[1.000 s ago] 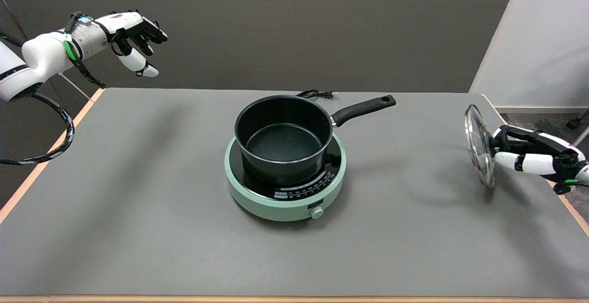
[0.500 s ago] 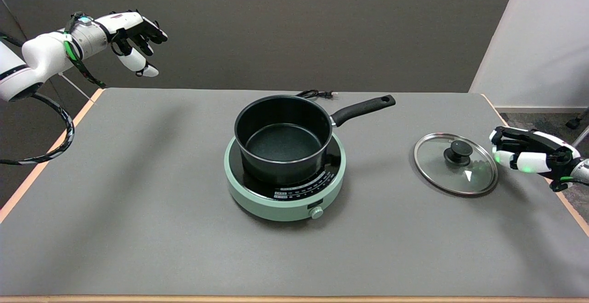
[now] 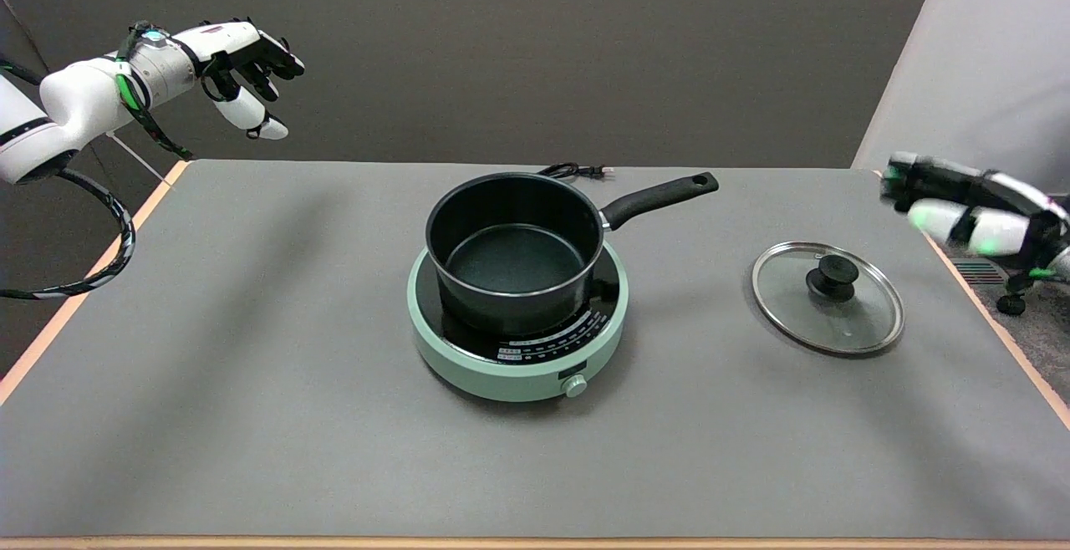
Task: Place the pot lid onto the table.
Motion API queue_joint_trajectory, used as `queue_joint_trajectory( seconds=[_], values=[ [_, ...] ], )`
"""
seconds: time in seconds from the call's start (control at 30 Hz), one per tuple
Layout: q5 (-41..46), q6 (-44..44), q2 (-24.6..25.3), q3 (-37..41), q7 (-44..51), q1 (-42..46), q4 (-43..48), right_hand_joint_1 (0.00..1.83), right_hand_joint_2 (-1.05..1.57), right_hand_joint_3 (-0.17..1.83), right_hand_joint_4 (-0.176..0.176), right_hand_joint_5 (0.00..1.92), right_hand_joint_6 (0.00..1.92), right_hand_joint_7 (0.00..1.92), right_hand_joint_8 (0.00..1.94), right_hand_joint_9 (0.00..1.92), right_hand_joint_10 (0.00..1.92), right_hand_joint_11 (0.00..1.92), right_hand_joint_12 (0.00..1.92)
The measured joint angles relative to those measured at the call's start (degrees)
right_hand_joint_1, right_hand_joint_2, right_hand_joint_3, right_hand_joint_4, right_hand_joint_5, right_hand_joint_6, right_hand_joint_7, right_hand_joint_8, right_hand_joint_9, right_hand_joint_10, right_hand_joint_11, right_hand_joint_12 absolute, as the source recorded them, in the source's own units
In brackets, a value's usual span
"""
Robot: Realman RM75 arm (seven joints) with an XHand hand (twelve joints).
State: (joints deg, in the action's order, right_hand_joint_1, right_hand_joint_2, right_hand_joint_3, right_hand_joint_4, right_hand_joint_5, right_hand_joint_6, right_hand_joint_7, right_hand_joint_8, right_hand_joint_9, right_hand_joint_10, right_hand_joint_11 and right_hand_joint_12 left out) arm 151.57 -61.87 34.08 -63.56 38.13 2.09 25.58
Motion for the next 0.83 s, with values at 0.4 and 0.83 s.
queue_joint_trajectory(
  seconds=[0.4,0.83],
  values=[
    [3.9,-3.5,1.9,4.0,-0.1,-0.3,6.9,0.44,0.43,0.83,-0.014,0.09,0.17,0.00,0.00,0.00,0.00,0.00,0.25],
    [5.5,-4.4,4.8,5.0,-0.4,-0.7,12.1,0.35,0.43,0.84,-0.017,0.12,0.19,0.00,0.02,0.00,0.00,0.00,0.11]
  ],
)
